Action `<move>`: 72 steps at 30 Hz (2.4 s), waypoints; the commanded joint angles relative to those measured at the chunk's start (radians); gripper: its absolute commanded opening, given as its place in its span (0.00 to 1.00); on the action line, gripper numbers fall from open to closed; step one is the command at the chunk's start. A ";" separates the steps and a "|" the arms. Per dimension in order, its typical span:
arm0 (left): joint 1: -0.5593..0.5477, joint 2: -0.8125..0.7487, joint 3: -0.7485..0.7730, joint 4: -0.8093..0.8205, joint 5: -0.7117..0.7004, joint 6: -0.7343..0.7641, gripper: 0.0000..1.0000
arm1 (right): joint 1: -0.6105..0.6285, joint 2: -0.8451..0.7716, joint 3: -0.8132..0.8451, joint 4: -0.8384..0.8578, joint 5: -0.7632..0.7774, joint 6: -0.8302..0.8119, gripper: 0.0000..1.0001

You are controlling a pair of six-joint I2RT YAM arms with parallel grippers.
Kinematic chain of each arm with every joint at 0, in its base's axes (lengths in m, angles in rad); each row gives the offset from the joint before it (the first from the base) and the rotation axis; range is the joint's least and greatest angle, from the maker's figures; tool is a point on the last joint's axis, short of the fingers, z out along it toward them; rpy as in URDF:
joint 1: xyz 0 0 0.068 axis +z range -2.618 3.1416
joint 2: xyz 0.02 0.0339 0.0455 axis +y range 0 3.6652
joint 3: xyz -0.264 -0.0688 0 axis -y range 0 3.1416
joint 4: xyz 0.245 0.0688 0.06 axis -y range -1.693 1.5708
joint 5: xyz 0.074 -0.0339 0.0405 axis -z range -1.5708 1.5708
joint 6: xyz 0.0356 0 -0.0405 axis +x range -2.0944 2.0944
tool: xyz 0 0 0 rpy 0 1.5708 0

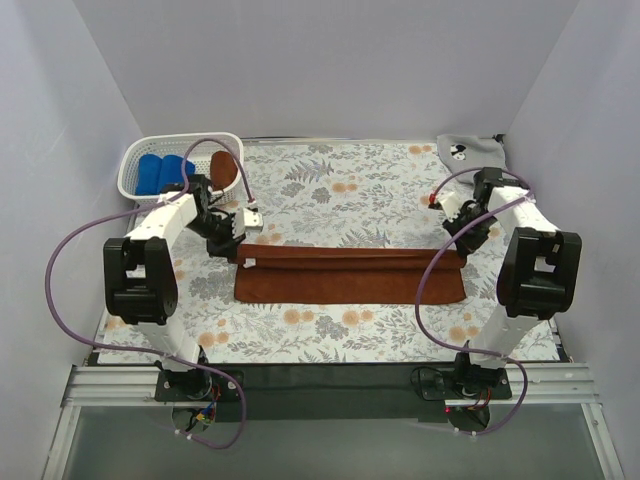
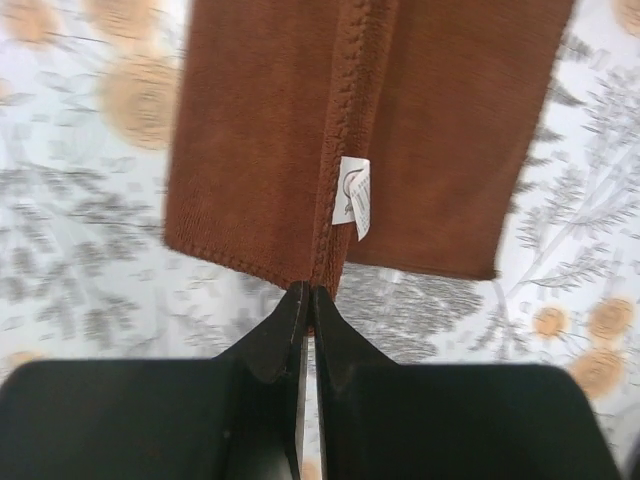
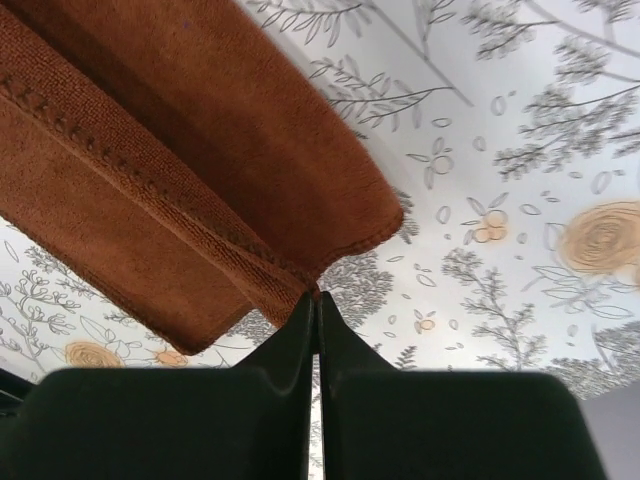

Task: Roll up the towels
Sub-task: Fold the towel

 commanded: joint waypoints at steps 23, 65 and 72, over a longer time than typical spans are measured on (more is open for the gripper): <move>0.007 -0.074 -0.067 -0.072 0.011 -0.056 0.00 | -0.008 -0.069 -0.066 -0.037 0.027 -0.037 0.01; -0.011 -0.120 -0.193 -0.093 0.033 -0.019 0.10 | -0.010 -0.145 -0.230 -0.034 0.024 -0.092 0.10; -0.011 -0.209 -0.244 -0.139 0.047 0.082 0.13 | -0.010 -0.287 -0.323 -0.053 0.003 -0.195 0.11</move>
